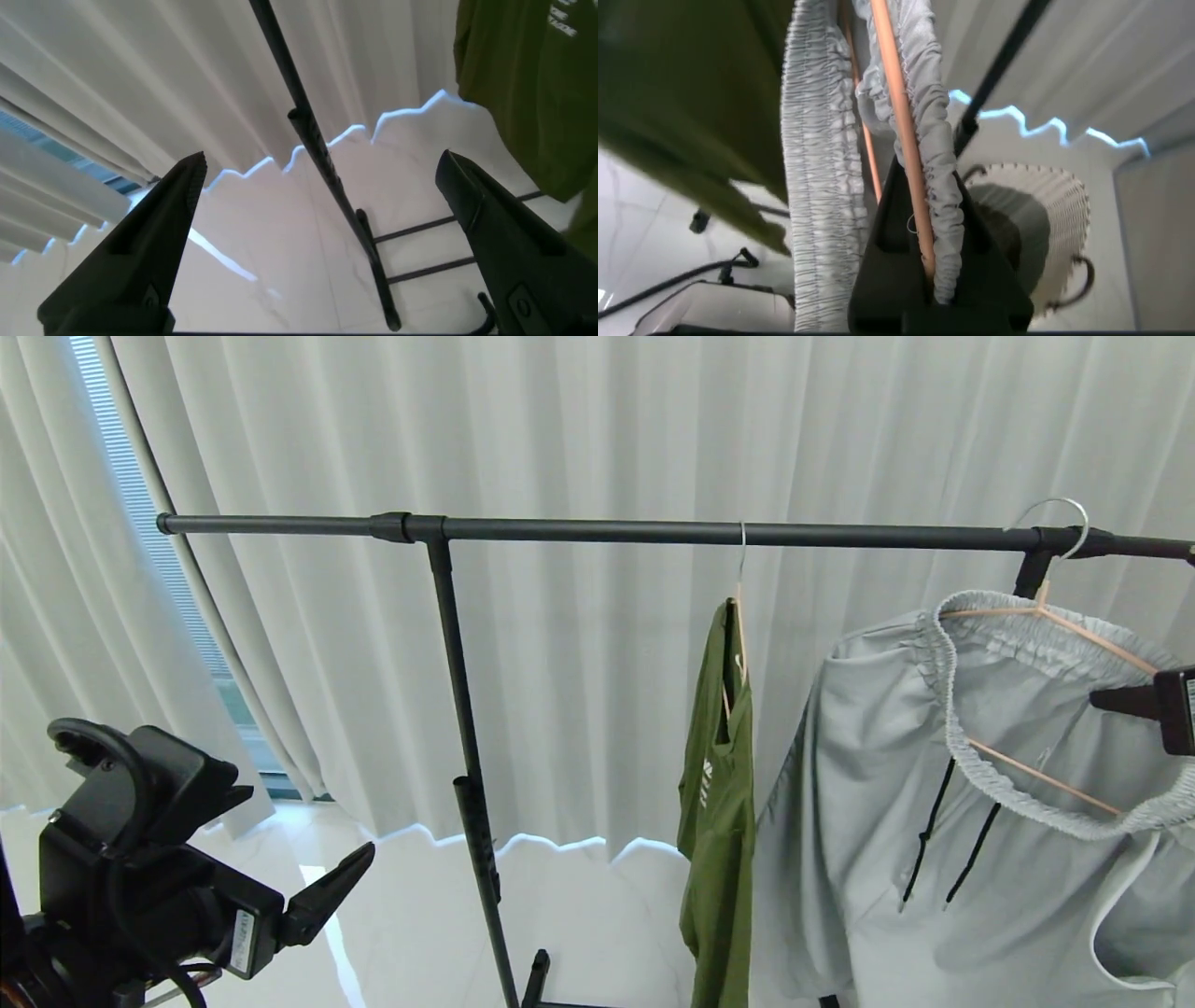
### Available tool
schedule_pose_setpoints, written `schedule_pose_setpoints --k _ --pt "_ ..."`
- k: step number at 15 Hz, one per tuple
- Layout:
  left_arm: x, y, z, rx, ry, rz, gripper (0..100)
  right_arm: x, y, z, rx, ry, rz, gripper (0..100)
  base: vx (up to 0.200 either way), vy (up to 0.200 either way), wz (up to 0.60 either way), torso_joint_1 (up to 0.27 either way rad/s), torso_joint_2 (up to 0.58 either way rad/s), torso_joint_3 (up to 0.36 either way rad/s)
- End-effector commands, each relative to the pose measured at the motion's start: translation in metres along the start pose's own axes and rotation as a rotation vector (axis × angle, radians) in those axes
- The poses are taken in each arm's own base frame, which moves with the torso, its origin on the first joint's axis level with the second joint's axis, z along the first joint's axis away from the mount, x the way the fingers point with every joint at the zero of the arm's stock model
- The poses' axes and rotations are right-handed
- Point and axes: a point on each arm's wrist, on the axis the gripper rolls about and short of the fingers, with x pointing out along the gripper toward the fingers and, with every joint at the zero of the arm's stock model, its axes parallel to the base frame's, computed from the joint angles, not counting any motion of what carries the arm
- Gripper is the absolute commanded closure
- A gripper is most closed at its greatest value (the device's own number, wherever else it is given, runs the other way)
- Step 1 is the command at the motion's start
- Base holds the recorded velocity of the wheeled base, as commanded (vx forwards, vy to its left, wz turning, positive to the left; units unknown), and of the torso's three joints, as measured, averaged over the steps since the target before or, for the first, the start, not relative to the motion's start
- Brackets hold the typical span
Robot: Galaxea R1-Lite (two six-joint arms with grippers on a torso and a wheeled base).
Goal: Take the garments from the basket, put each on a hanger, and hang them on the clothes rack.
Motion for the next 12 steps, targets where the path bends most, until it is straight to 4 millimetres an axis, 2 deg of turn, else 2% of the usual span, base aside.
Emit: schedule_pose_setpoints --k 1,6,12 --pt "0.0 0.0 0.0 0.0 0.001 0.0 0 0.009 0.001 0.006 -0.006 0.007 0.012 100 0.2 0.0 0.0 0.002 0.0 -0.002" --pt "0.0 0.0 0.0 0.001 -0.001 -0.001 0 0.019 0.0 0.015 -0.011 -0.013 0.013 100 0.2 0.0 0.0 0.001 0.0 0.002" --pt "-0.001 0.0 0.0 0.001 -0.004 -0.001 0 0.044 -0.003 0.02 -0.009 0.012 0.01 100 0.0 0.0 0.0 0.0 0.0 0.0"
